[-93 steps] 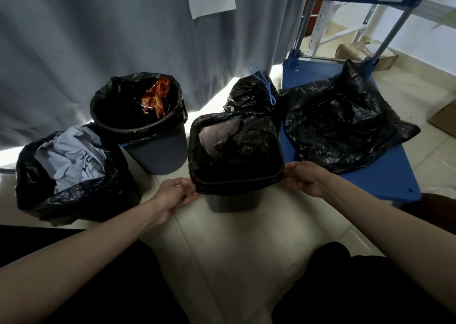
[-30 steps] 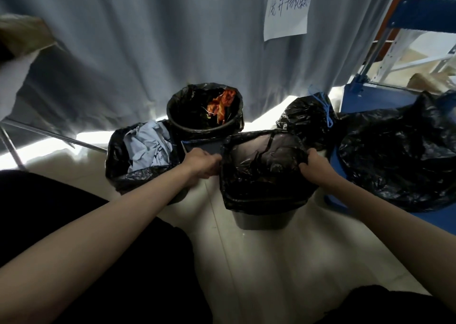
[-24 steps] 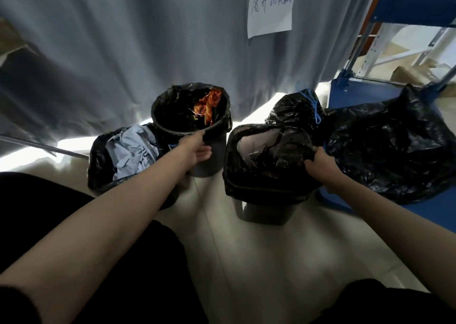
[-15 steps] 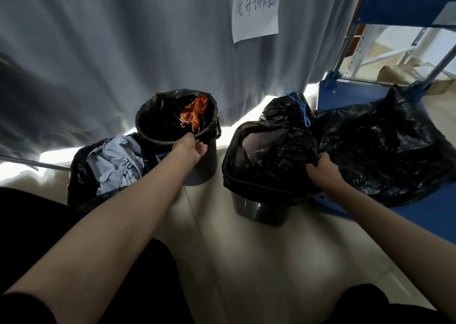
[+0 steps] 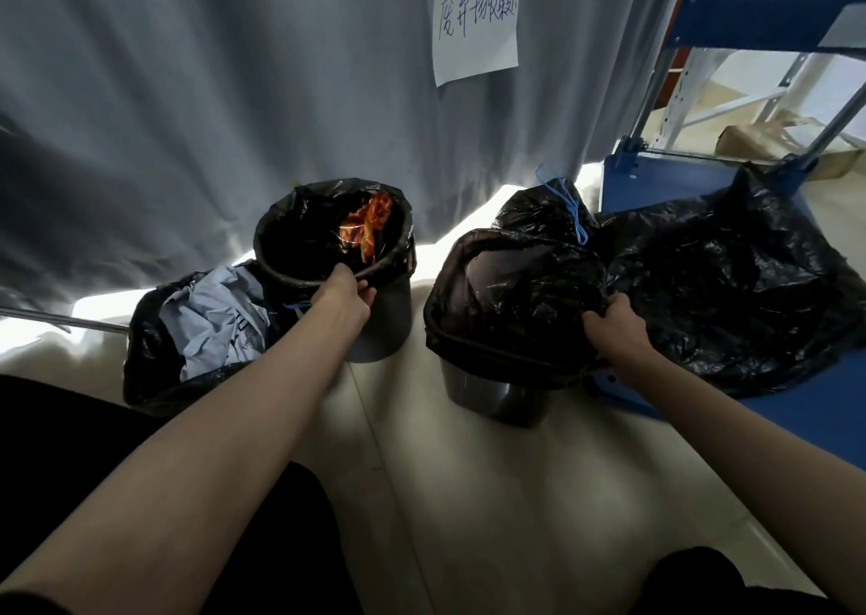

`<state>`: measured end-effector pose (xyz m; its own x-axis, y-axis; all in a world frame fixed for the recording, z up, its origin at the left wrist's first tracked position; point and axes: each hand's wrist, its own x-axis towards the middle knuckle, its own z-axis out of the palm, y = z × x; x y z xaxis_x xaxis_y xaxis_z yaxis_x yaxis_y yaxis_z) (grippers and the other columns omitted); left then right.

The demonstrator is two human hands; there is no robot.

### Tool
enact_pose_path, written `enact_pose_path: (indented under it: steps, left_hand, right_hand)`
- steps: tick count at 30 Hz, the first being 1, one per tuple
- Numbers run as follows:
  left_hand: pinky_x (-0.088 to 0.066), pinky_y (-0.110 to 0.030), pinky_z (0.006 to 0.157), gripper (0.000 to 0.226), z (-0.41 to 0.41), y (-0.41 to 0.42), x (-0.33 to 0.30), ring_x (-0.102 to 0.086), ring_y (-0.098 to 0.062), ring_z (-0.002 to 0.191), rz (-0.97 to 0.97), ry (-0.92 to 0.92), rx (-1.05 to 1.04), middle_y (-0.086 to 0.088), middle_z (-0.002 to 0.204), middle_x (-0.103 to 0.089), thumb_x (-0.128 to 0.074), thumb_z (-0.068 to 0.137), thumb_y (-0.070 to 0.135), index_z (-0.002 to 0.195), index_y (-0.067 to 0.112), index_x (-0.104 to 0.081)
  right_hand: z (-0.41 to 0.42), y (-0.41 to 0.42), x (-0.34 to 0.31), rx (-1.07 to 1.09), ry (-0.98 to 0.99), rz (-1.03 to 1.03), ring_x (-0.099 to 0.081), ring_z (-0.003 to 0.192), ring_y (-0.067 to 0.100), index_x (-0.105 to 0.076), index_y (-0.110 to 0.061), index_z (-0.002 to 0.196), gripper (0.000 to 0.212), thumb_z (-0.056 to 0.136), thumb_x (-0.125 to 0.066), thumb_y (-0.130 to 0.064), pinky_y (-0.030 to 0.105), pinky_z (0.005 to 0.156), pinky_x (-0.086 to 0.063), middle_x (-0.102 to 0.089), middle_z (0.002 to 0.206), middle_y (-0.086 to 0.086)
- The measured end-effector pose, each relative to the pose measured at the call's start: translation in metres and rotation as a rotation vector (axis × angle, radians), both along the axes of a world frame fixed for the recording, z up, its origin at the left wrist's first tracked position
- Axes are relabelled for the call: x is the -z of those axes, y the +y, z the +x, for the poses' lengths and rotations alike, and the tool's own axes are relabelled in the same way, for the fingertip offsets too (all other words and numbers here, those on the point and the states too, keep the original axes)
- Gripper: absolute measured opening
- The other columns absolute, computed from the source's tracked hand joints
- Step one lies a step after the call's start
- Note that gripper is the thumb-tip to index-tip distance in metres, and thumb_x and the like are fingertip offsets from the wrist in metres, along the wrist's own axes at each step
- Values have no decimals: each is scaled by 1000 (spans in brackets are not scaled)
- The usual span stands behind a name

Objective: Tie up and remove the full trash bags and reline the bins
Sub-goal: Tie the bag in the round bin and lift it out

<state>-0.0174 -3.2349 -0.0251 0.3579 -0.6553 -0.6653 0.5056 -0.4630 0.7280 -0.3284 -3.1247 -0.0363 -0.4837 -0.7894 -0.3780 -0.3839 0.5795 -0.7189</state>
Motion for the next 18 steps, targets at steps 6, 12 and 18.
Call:
enact_pose_path:
  steps: [6,12,18]
  left_hand:
    - [-52,-25,62,18,4,41,3,-52,-17,62,16,-21,67,-5,69,-49,-49,94,18,109,8,-55]
    - [-52,-23,42,14,16,84,-2,-57,-22,60,60,-86,144,-8,68,-52,-50,95,18,96,5,-54]
    - [-46,-20,33,15,26,121,-11,-57,-23,59,108,-139,237,-11,74,-56,-49,95,19,97,4,-53]
  right_hand:
    - [14,-22,-3,109,-64,5,-52,115,38,-29,-6,139,47,98,-48,-22,45,88,-50,-45,134,21]
    - [30,-31,-3,279,-328,-42,-49,121,46,-25,-14,141,53,97,-54,-15,47,43,-52,-37,143,18]
    - [49,-29,-5,334,-474,-141,-48,122,44,-31,-16,131,51,91,-61,-6,38,29,-49,-34,144,14]
